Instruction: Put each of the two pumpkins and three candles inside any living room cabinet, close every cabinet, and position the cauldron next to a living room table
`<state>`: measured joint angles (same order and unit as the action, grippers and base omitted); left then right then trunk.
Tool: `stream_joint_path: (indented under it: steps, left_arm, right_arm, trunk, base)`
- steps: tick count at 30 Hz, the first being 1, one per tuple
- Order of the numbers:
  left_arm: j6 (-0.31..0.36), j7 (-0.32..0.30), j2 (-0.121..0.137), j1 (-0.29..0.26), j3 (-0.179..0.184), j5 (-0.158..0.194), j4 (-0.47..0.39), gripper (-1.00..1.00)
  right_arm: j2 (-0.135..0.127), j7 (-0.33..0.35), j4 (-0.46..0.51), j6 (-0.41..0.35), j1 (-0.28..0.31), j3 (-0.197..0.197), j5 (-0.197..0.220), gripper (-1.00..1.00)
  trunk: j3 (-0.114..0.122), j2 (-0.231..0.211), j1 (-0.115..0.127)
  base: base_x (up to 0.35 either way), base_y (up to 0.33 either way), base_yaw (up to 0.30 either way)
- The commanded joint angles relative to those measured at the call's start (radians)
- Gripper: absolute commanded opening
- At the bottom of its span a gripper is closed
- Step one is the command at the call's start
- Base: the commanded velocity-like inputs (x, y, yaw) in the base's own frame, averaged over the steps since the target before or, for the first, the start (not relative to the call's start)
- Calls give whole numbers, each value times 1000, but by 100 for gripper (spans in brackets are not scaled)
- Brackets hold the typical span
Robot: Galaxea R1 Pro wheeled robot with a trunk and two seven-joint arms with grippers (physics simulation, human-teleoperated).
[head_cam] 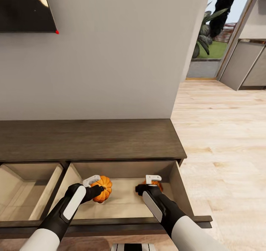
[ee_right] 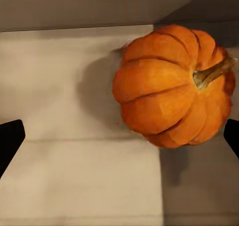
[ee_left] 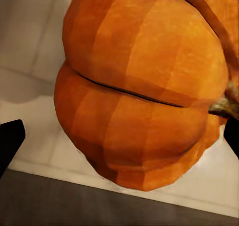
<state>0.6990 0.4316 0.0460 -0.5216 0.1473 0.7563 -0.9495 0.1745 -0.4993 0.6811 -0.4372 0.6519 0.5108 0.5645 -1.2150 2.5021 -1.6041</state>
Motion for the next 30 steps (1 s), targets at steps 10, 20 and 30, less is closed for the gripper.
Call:
stream_joint_path:
  steps: [10,20,30]
  left_arm:
    - [13,-2,1,0,-2,8,0,100]
    - [17,2,1,0,-6,11,0,100]
    - [17,3,1,0,-9,12,0,100]
  right_arm:
    - [0,1,0,0,0,0,2,100]
    - [0,1,0,0,0,0,7,100]
    - [0,2,0,1,0,0,10,100]
  trunk:
    - [0,0,0]
    - [38,-9,8]
    - [69,-79,46]
  base:
    - [0,0,0]
    - [0,0,0]
    - [-75,0,0]
